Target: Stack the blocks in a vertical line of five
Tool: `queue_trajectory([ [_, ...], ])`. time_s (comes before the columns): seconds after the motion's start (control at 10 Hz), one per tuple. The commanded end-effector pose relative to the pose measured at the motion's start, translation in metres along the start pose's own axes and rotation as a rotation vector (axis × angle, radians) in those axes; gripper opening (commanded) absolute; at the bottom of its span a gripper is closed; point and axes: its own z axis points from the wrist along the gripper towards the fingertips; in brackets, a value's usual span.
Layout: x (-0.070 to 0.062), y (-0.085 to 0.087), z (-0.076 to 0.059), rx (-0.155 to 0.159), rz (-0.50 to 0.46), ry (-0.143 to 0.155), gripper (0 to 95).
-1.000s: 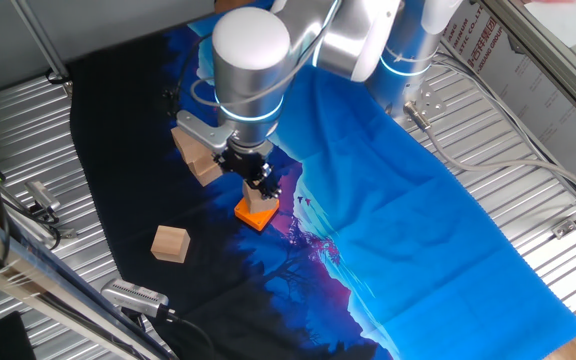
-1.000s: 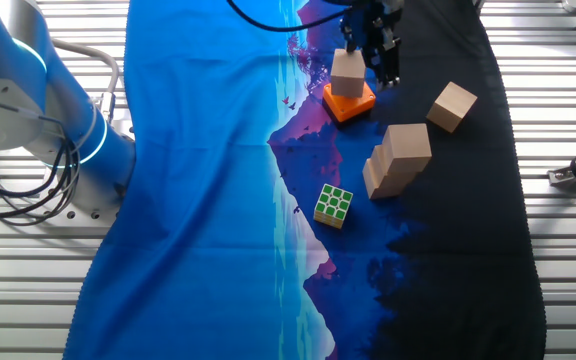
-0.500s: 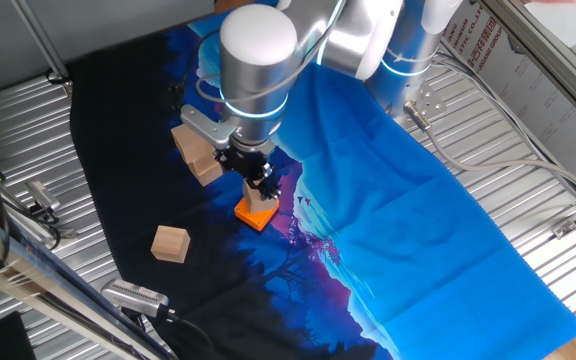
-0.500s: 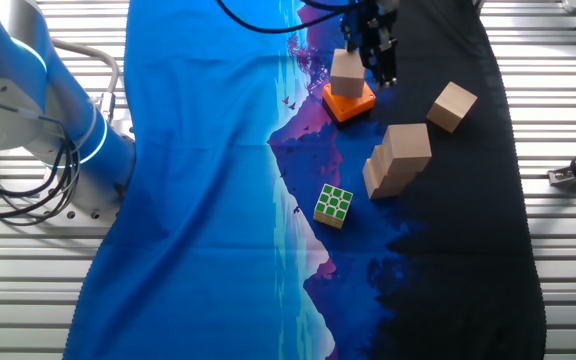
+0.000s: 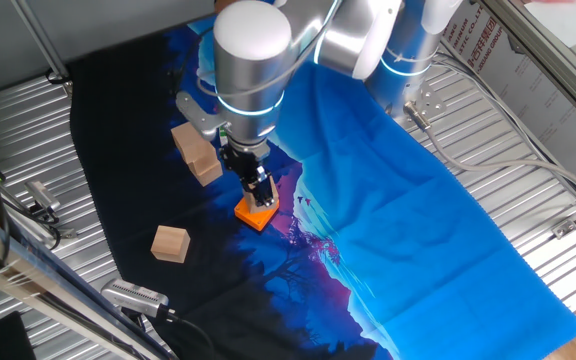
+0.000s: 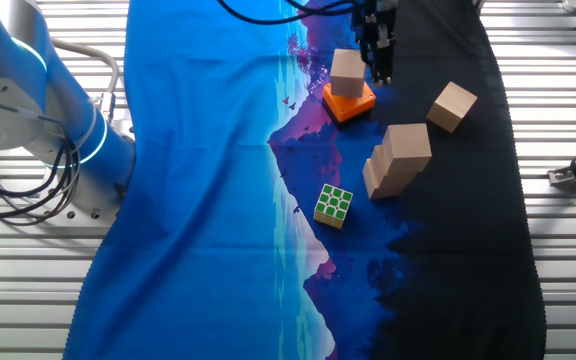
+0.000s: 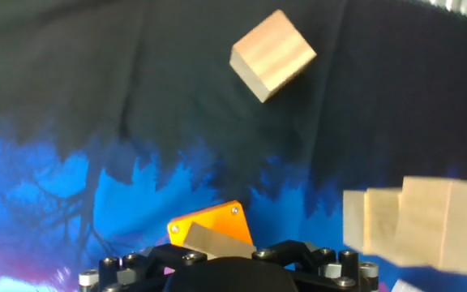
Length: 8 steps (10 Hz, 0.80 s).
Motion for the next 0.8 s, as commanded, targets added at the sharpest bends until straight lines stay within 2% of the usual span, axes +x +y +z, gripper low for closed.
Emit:
queue_trajectory([
  [0.1, 0.000, 0.000, 0.000, -0.013, 0.085, 0.022, 95.0],
  [0.5, 0.003, -0.004, 0.003, -0.019, 0.112, 0.034, 95.0],
  [0.8, 0.005, -0.007, 0.012, -0.023, 0.128, 0.041, 95.0],
])
